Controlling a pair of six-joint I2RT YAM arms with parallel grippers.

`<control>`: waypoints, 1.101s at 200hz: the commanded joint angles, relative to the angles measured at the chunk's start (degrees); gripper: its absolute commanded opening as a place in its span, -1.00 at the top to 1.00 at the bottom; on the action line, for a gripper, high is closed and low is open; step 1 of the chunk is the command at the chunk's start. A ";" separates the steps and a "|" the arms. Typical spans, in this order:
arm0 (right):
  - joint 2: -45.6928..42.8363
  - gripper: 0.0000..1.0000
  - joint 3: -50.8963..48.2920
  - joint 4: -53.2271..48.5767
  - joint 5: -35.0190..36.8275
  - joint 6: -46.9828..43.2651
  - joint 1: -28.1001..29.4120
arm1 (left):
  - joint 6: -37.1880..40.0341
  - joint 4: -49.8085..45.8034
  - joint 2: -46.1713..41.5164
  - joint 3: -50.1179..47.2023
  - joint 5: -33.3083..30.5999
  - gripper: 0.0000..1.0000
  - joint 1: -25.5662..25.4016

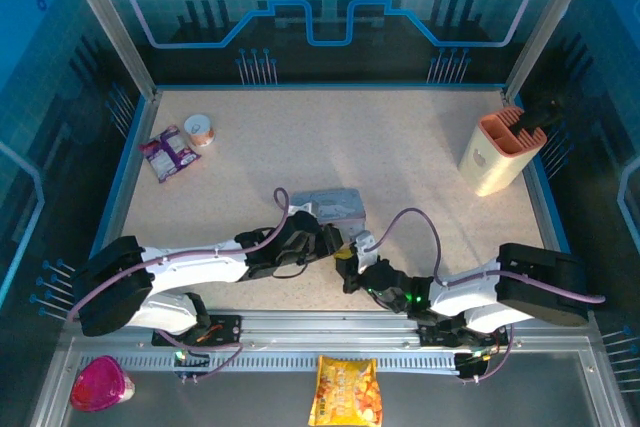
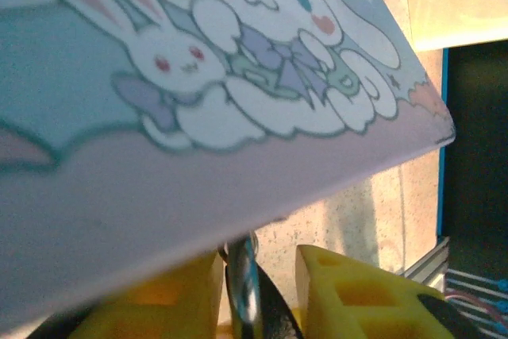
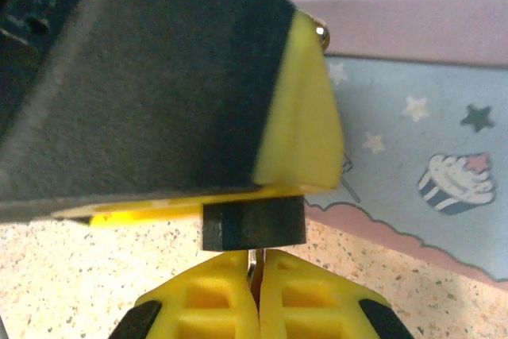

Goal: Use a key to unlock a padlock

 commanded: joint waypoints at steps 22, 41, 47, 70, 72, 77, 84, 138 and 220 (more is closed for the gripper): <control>-2.11 1.00 1.43 -6.99 2.97 4.83 -1.28 | 4.15 -7.85 -4.68 -1.89 -1.01 0.00 3.27; -0.74 1.00 1.44 -7.40 2.04 6.32 -1.72 | 5.54 -9.97 -6.42 -2.22 -1.09 -0.11 5.05; -0.32 1.00 1.44 -7.49 1.64 7.02 -1.97 | 5.86 -10.67 -6.94 -2.29 -1.25 -0.15 5.52; 0.78 1.00 1.20 -7.29 0.99 8.78 -2.68 | 7.93 -13.04 -8.32 -1.90 -1.20 -0.24 7.59; 0.84 1.00 1.17 -7.35 1.00 8.91 -2.74 | 8.26 -13.29 -8.34 -1.90 -1.19 -0.25 7.81; 0.90 1.00 1.19 -7.55 0.84 9.34 -2.91 | 8.84 -13.99 -8.54 -1.74 -1.21 -0.27 8.37; 0.85 1.00 1.24 -7.82 0.64 9.64 -3.16 | 9.53 -14.83 -8.69 -1.55 -1.05 -0.29 9.36; 0.16 1.00 1.82 -13.28 -1.58 14.21 -5.45 | 18.29 -15.32 -5.34 1.40 1.46 -0.37 16.34; -0.28 0.65 0.83 -16.88 -7.38 18.80 -9.93 | 20.53 -11.57 8.11 6.75 3.66 -0.33 17.19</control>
